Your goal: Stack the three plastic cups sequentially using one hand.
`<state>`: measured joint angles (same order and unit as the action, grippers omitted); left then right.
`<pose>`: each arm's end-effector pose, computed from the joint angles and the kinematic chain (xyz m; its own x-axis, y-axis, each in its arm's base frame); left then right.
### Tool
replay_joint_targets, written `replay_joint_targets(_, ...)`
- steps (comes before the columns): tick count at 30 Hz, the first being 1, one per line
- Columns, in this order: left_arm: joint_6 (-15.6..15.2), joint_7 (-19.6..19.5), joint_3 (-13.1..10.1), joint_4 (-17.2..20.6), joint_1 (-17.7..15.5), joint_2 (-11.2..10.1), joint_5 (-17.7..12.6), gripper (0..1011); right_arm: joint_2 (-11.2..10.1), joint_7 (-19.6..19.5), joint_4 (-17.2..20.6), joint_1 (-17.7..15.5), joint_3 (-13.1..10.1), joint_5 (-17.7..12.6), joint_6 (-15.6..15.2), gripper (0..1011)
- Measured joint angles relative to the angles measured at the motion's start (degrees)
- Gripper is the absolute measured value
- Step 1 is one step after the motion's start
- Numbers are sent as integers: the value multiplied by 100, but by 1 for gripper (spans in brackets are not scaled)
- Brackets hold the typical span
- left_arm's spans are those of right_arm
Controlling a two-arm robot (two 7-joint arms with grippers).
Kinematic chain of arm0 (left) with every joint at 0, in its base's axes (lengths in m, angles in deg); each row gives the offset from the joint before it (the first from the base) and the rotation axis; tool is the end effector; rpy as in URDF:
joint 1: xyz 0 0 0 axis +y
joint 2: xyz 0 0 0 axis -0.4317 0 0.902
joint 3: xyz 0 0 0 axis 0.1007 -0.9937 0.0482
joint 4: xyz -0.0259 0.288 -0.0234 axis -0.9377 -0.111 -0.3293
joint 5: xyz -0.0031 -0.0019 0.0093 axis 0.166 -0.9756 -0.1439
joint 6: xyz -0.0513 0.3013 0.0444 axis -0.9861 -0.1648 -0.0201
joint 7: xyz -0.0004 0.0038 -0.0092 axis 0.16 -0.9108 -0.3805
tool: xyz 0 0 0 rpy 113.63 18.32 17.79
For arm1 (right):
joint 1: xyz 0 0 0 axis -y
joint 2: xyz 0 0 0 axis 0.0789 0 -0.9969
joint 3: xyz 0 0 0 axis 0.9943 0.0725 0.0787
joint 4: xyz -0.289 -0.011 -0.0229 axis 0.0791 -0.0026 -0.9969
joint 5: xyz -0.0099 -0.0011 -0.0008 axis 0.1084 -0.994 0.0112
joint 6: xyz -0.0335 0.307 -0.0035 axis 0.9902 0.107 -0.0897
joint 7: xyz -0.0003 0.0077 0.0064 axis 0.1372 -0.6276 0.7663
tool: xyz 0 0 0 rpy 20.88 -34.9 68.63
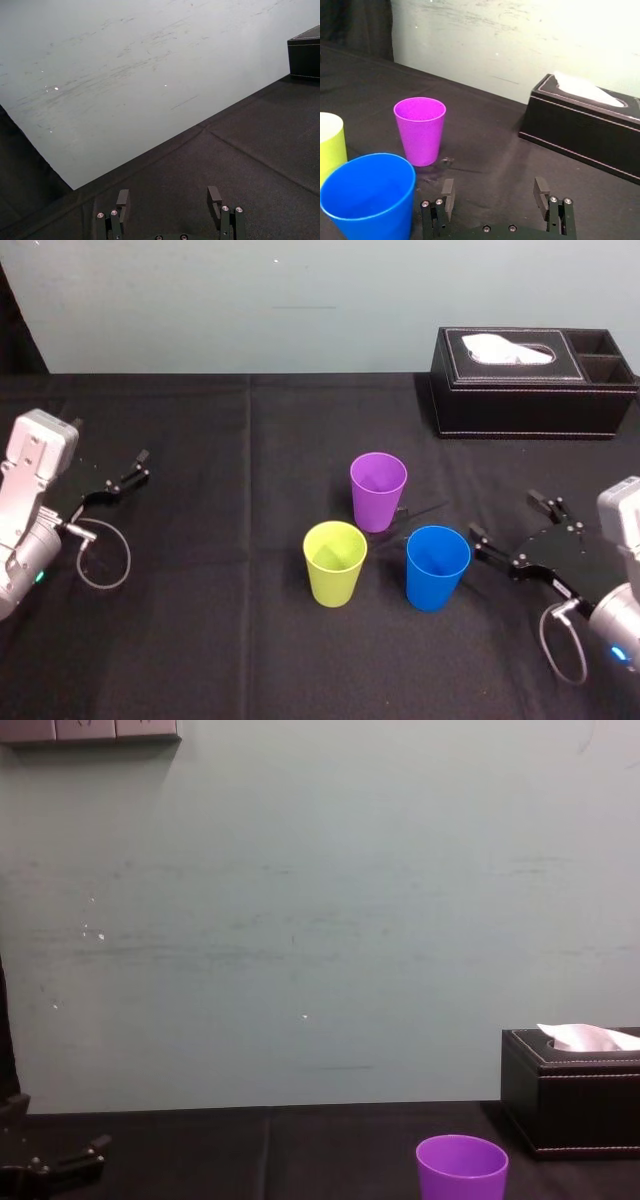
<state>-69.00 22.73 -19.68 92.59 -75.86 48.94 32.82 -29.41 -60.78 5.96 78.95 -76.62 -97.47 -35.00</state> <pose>0.3581 0.0826 -0.3022 0.2923 0.8802 0.3738 -0.9552 0.2874 0.0703 0.2870 -0.0909 -0.3073 0.4329 -0.8745 0.2189 0.9011 0.4132 -0.1312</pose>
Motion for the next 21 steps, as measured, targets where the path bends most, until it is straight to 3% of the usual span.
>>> replay_joint_targets(10, 0, 0, 0, 0, 0, 0, 0, 1011, -213, 132, 324, -438, -486, -60, 30, 1003)
replay_joint_targets(21, 0, 0, 0, 0, 0, 0, 0, 1011, -584, 601, 1100, -1689, -1324, -621, -121, 1003)
